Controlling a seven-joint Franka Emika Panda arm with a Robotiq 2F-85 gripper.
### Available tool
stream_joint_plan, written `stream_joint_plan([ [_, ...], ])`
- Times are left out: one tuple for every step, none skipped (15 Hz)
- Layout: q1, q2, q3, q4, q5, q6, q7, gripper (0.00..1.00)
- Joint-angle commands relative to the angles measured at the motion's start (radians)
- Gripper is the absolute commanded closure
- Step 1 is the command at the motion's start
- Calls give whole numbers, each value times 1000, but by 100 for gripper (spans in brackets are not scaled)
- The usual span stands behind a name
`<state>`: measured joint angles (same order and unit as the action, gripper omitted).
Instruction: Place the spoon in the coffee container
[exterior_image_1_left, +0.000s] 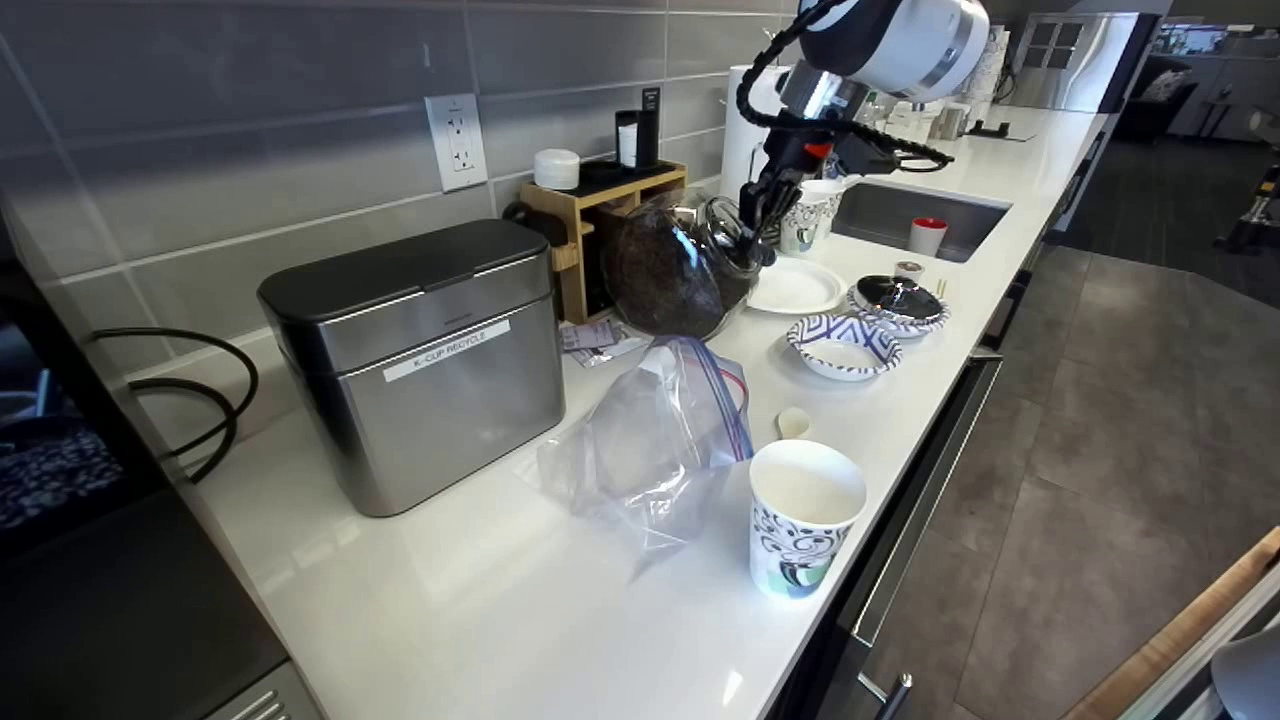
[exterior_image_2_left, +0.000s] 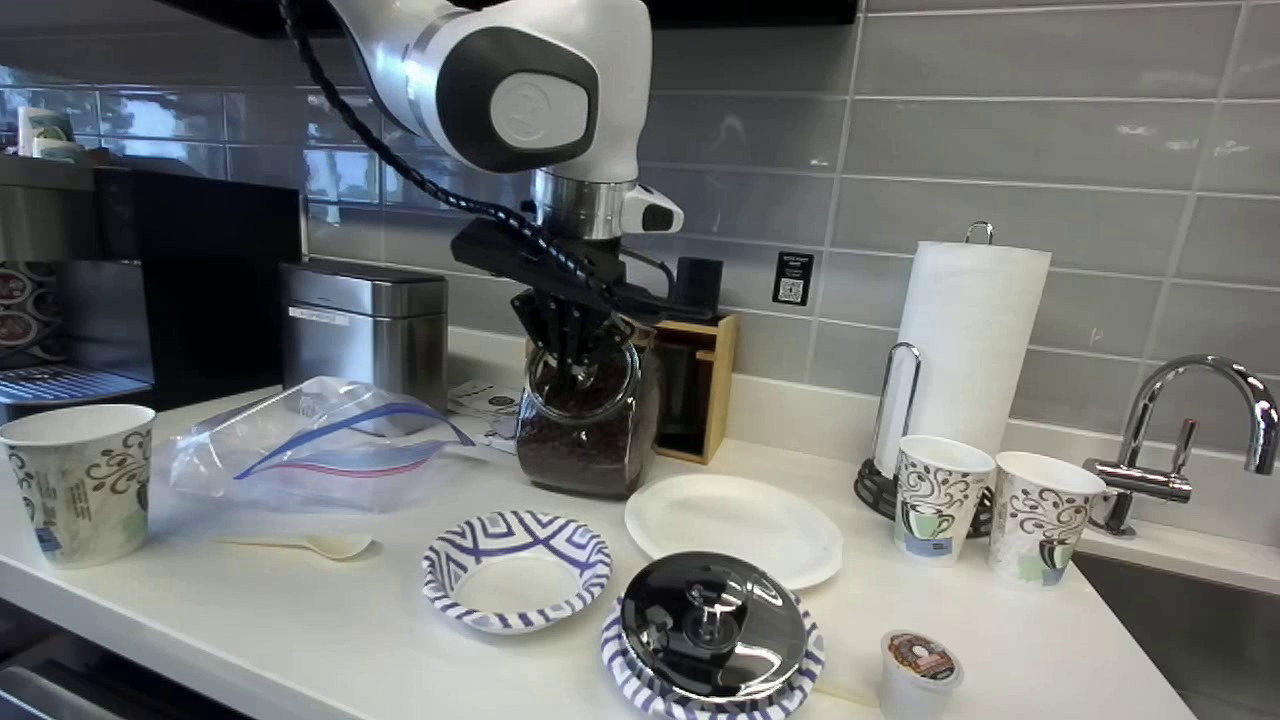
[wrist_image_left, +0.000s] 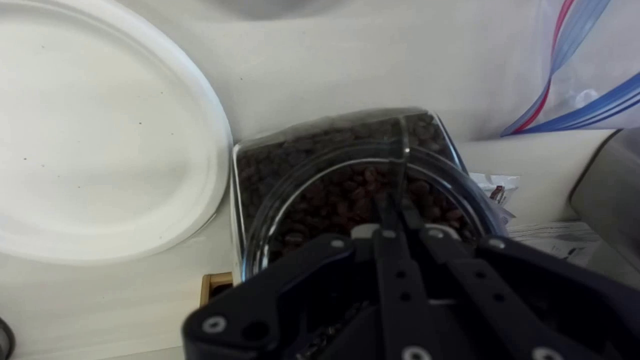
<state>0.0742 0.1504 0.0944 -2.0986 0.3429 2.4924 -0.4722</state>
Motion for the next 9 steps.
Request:
stream_joint_plan([
  [-16, 22, 25, 0, 55, 52, 55, 99],
  [-19, 25, 29, -1, 70, 66, 59, 99],
  [-20, 28, 32, -2, 76, 86, 72, 99],
  [-22, 31, 34, -2, 83, 103, 79, 99],
  [-24, 36, 37, -1, 85, 117, 85, 99],
  [-28, 42, 42, 1, 99, 128, 82, 99],
  [-31, 48, 46, 4, 107, 132, 80, 99],
  [-34, 53, 51, 8, 118, 136, 78, 99],
  [-39, 57, 58, 10, 135, 144, 73, 99],
])
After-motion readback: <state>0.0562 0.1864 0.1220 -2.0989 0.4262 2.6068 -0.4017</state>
